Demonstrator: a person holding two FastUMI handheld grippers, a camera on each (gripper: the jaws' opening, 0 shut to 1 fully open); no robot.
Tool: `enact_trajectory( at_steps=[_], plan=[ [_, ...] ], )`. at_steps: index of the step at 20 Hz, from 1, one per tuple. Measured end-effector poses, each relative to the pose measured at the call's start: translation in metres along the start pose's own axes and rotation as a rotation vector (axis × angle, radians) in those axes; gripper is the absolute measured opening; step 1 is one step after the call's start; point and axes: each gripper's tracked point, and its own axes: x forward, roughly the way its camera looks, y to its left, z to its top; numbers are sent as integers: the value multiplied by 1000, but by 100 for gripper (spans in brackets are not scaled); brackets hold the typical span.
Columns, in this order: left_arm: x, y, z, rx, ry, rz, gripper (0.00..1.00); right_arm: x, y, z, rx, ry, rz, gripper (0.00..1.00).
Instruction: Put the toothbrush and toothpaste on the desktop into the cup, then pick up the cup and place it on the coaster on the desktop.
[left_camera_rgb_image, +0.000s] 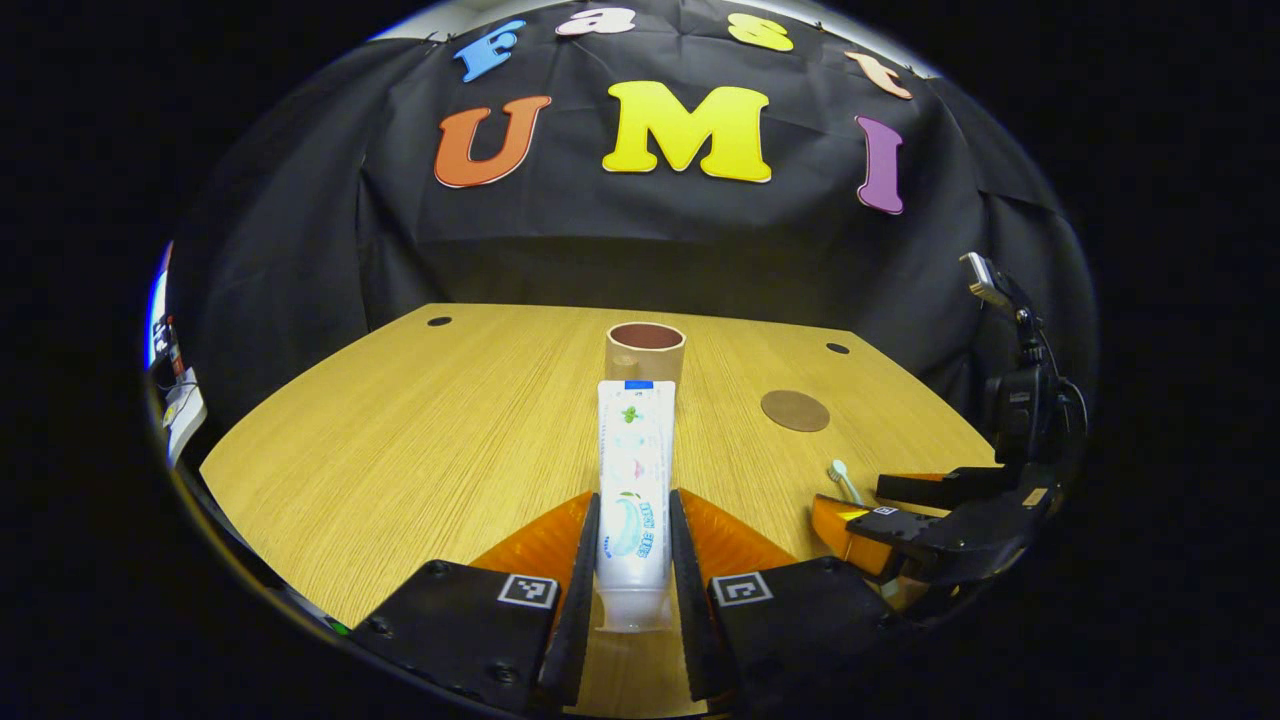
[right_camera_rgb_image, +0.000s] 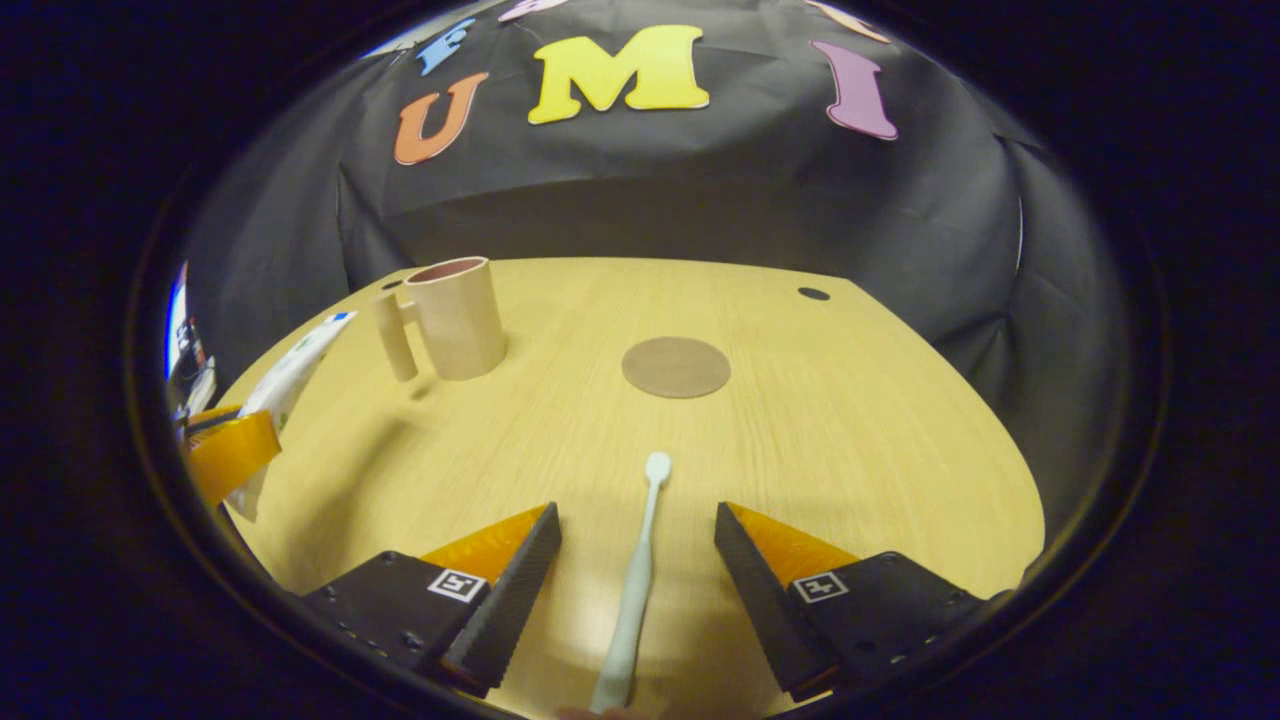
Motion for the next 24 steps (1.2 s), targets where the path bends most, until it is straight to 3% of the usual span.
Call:
enact_trajectory(
  at_steps=[8, 11, 12, 14, 15, 21, 23, 24],
  plan=[
    [-1, 5, -1, -25, 9, 17, 42, 3, -6, -3, 46, 11, -15, 93],
    [1, 0, -5, -15, 23, 12, 42, 3, 5, -5, 23, 19, 23, 80],
    [1, -2, -6, -13, 26, 10, 42, 2, 8, -5, 20, 23, 40, 64],
    [2, -3, -10, -12, 36, 8, 42, 0, 8, -11, 55, 35, 72, 14],
    [2, -3, -11, -12, 40, 8, 42, 0, 8, -11, 56, 35, 77, 6],
    [4, -2, -12, -14, 48, 14, 42, -2, 6, -8, 35, 13, 88, 0],
    [3, 0, -8, -13, 34, 22, 46, -12, 6, 7, 28, -52, 91, 0],
    [2, 1, -6, -15, 25, 22, 42, -20, 7, 17, 31, -89, 97, 1]
  ],
)
